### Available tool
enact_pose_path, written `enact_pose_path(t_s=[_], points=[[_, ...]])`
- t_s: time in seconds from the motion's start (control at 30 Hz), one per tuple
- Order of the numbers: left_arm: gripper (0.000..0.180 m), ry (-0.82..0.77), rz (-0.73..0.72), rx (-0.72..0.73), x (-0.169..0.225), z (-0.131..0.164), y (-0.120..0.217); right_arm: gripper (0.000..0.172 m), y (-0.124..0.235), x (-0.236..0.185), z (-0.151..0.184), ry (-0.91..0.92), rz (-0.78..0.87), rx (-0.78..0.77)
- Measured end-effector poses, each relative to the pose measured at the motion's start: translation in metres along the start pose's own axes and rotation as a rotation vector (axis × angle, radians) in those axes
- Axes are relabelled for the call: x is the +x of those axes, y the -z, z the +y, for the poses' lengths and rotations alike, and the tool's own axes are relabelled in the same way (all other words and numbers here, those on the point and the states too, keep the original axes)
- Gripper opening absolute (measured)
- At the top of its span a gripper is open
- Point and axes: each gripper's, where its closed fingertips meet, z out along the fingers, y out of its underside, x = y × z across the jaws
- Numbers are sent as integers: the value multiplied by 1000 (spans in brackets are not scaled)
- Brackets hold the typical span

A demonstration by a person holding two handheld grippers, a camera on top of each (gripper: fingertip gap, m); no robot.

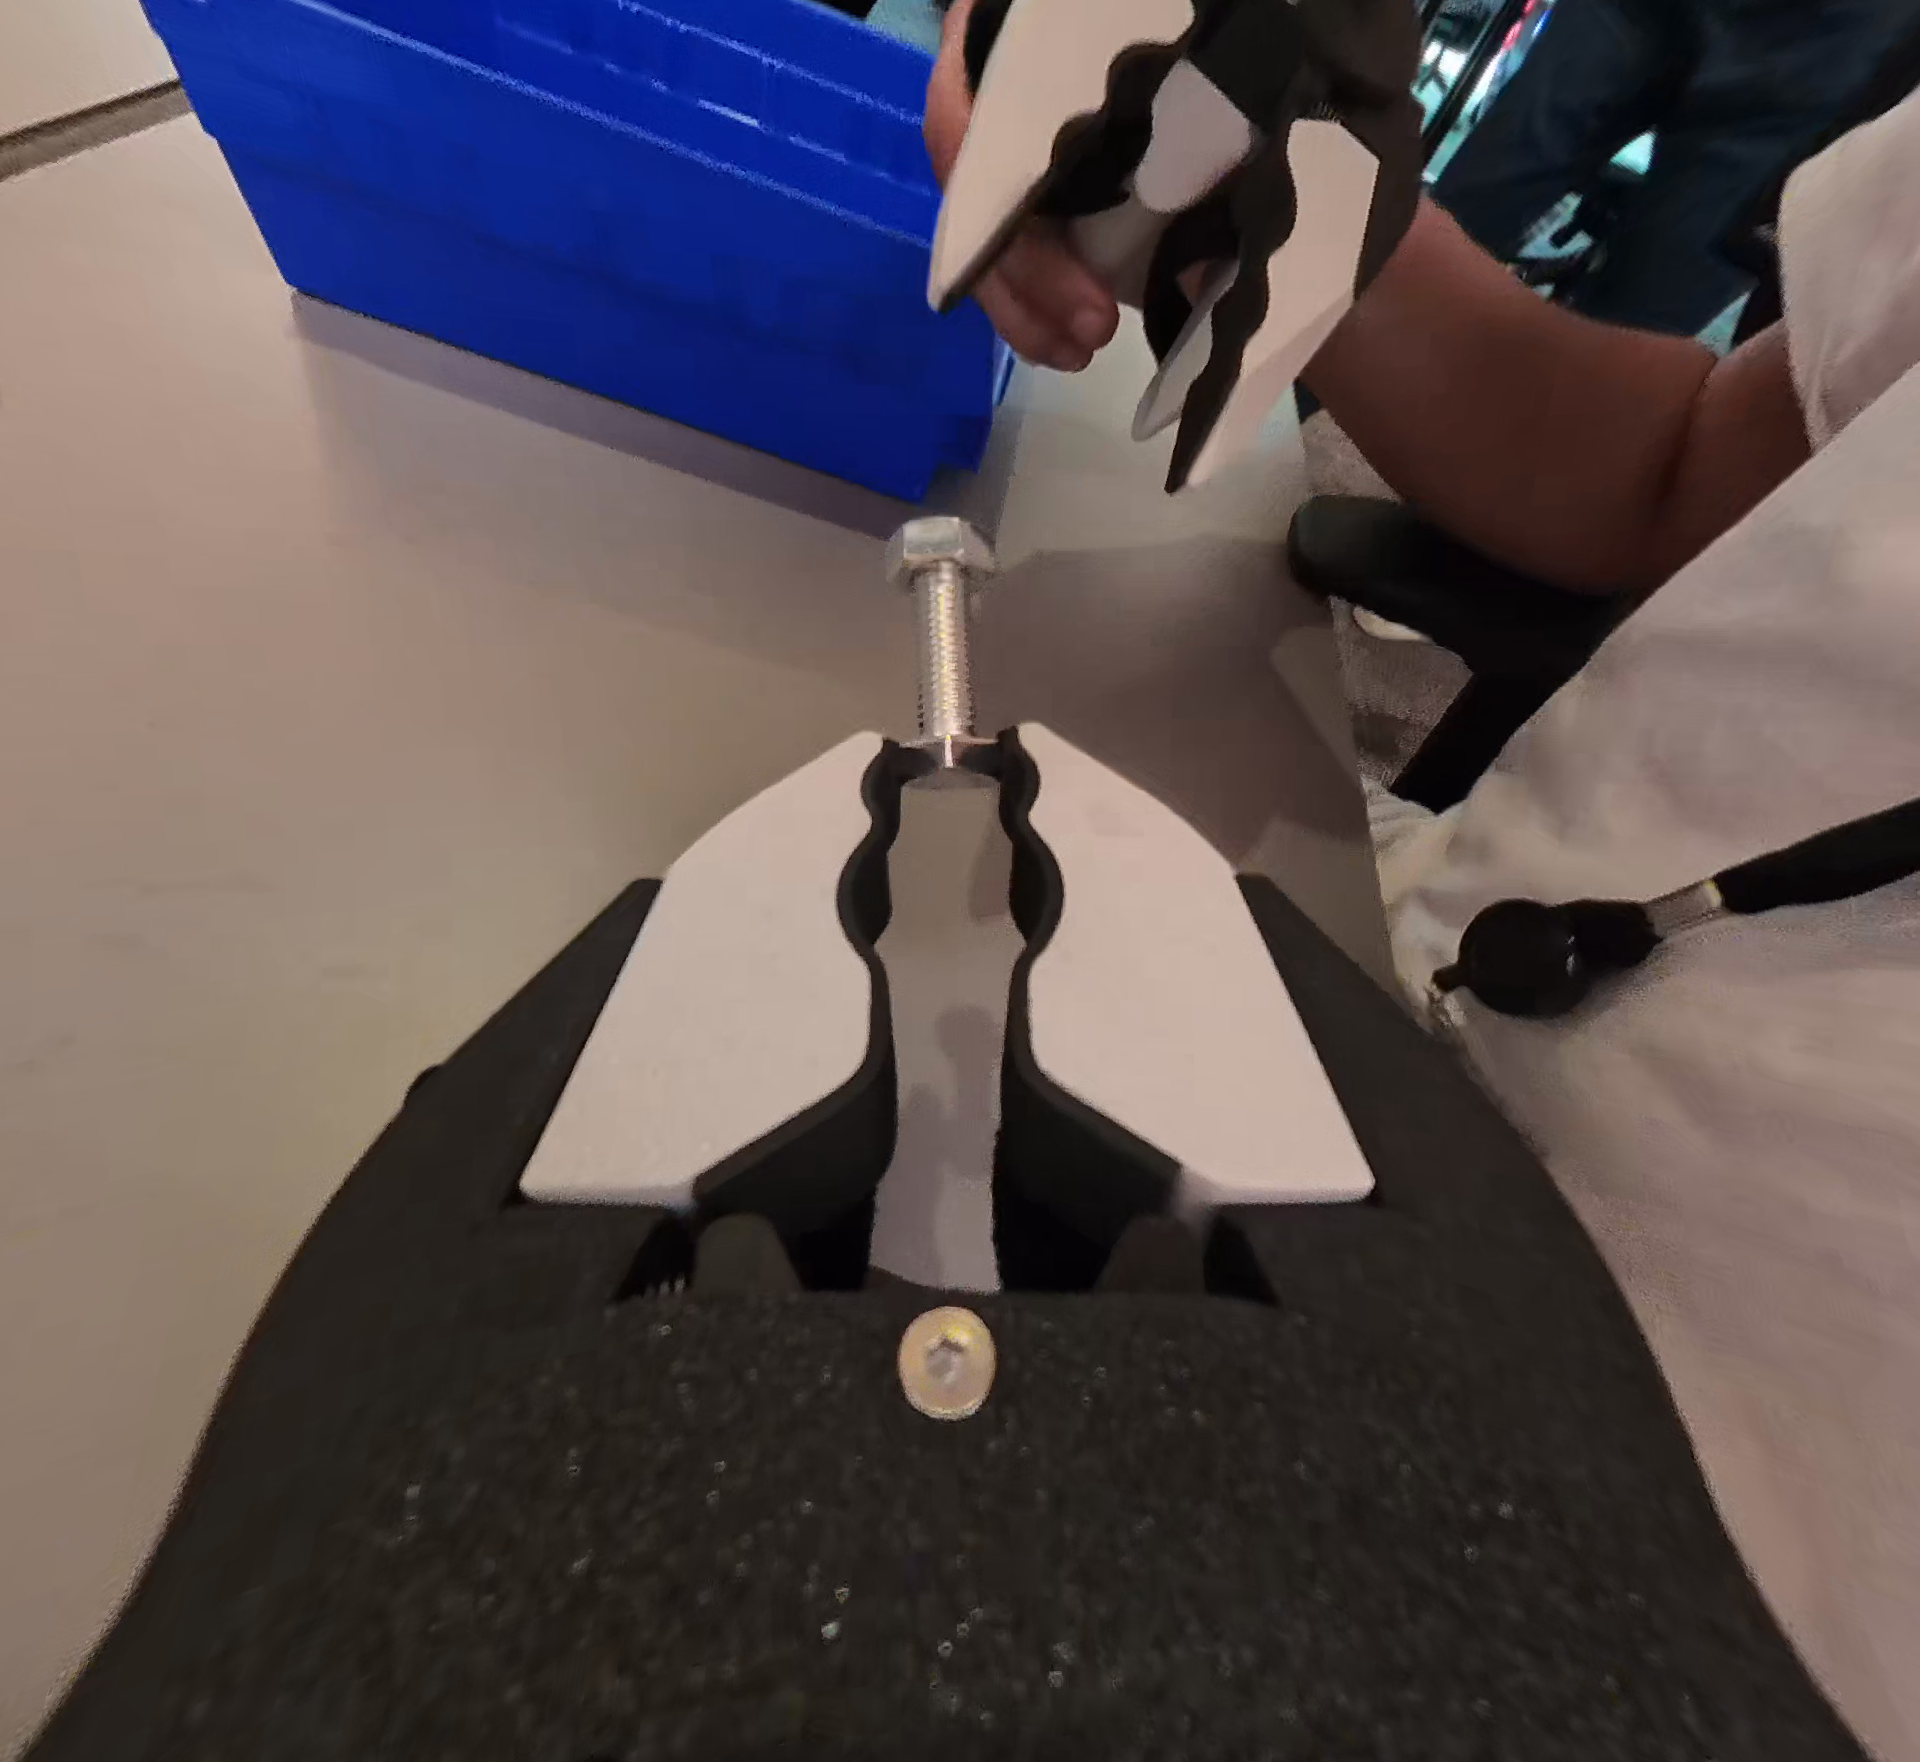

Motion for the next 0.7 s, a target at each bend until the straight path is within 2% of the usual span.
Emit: enact_pose_path(t_s=[0.13,0.27,0.33,0.4,0.53,0.7], points=[[18,-13,0,-25,-5,4,0,51,-4,5,-1,-7,59,26],[18,-68,-22,-53,-2,9,3,50,-14,-23,-18,78,31,19],[18,-87,-34,-54,3,7,5,49,-22,-35,-20,63,12,2],[18,-99,-28,-43,10,3,7,45,-28,-42,-22,56,14,52],[18,-117,-15,-53,17,1,12,45,-34,-44,-4,-2,28,30],[18,-164,-17,-126,18,17,14,45,-30,-40,14,167,121,-62]])
